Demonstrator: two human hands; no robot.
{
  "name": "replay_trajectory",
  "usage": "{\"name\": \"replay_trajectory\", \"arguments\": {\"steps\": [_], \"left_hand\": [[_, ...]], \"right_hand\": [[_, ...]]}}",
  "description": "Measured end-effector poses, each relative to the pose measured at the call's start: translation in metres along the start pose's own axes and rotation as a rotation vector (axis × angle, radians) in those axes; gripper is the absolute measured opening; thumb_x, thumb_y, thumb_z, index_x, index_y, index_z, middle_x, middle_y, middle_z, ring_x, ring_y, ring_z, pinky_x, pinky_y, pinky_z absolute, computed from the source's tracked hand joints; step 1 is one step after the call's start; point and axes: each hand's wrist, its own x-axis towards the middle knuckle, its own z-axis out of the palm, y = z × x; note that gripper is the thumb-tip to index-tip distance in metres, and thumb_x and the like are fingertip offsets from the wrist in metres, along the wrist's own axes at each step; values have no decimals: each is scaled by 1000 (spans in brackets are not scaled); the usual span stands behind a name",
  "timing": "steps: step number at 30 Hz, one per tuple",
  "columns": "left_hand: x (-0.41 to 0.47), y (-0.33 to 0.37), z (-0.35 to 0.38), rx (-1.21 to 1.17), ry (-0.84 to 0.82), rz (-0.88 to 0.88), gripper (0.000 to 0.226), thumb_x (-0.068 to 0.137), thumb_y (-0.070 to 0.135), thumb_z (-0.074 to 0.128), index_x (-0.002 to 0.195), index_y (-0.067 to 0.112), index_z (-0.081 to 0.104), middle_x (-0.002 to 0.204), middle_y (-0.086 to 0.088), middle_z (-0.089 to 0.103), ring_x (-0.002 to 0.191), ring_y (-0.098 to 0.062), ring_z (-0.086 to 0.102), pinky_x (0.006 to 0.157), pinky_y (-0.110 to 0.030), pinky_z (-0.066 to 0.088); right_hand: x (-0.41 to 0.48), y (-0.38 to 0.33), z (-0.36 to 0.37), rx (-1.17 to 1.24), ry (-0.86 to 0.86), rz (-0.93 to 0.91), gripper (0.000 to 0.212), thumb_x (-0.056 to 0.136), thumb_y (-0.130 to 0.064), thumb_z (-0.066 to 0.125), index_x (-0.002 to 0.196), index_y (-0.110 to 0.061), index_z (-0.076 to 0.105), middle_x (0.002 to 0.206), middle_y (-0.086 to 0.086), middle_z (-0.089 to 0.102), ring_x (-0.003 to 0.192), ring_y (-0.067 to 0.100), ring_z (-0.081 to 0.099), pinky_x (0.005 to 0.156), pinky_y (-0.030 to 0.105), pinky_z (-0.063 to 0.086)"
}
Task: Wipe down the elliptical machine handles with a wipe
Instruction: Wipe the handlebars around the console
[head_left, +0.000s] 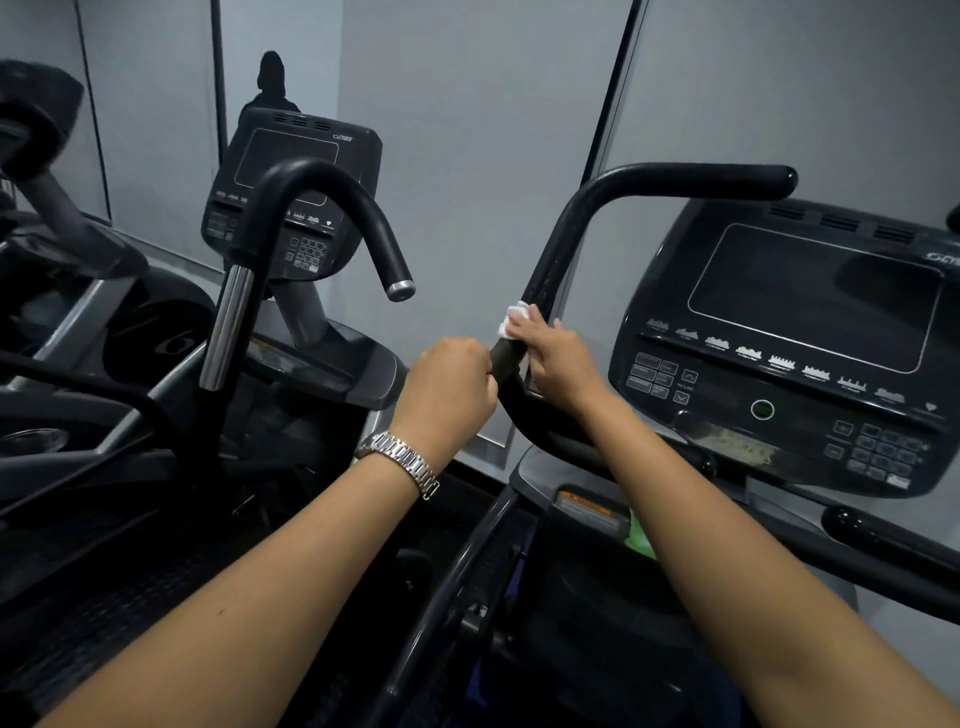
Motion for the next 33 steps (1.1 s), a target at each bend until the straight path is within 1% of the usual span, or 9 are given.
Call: {"name": "replay_trajectory", "arguments": {"steps": [3,7,10,14,18,22,26,29,33], "left_hand": [[-2,0,0,-2,1,5,16,87,17,54,85,7,68,83,-5,65,73,-20,59,64,-27,46],[-2,0,1,5,7,25,16,89,18,54,88,9,67,85,-4,64,73,-18,59,65,-26,49],[-1,-1,3,13,12,26,16,89,19,54,88,9,67,84,-3,63,73,-18,59,65,-26,48],[-2,0,3,15,17,37,15,89,18,54,87,9,66,85,-3,63,75,-18,58,64,-24,43],[-1,-2,4,7,18,22,16,88,17,54,85,9,66,83,-3,63,72,-18,57,62,-25,44],[-1,-2,4,14,16,23,15,87,17,54,84,8,66,81,-3,62,72,-20,57,63,-28,47],[-1,-1,4,19,8,30,15,88,16,54,84,8,66,82,-4,62,72,-19,58,63,-28,48],[-1,-1,4,32,6,27,15,88,16,54,83,8,65,81,-3,62,70,-18,56,60,-26,45],[-2,0,2,48,11,41,15,88,16,54,83,7,65,81,-4,61,68,-18,54,59,-25,40]], "right_hand": [[-5,-11,9,-94,-21,-88,39,91,2,39,126,-5,55,145,13,42,122,47,44,105,53,32],[-12,9,3,-74,23,-83,52,90,8,40,137,-12,50,151,2,35,141,24,30,118,48,18],[-2,4,-1,-101,33,-61,54,89,10,40,138,-9,47,155,5,28,144,23,24,116,50,20],[-9,-10,13,-34,40,-94,42,92,2,42,131,-7,54,151,9,37,135,31,40,101,47,42],[-9,8,6,39,125,-30,52,85,11,44,131,-11,57,146,3,42,137,19,35,109,42,38],[-5,-12,15,27,162,17,44,91,2,44,130,-13,57,149,7,39,123,33,52,96,43,47],[-15,-5,15,110,133,8,49,86,7,44,128,-13,59,143,4,46,130,23,47,109,37,38],[-7,1,6,45,154,62,52,84,11,44,128,-12,60,143,2,46,125,29,52,104,40,43],[-9,-16,14,42,125,59,42,90,1,44,125,-16,61,139,6,53,112,34,60,96,42,47]]}}
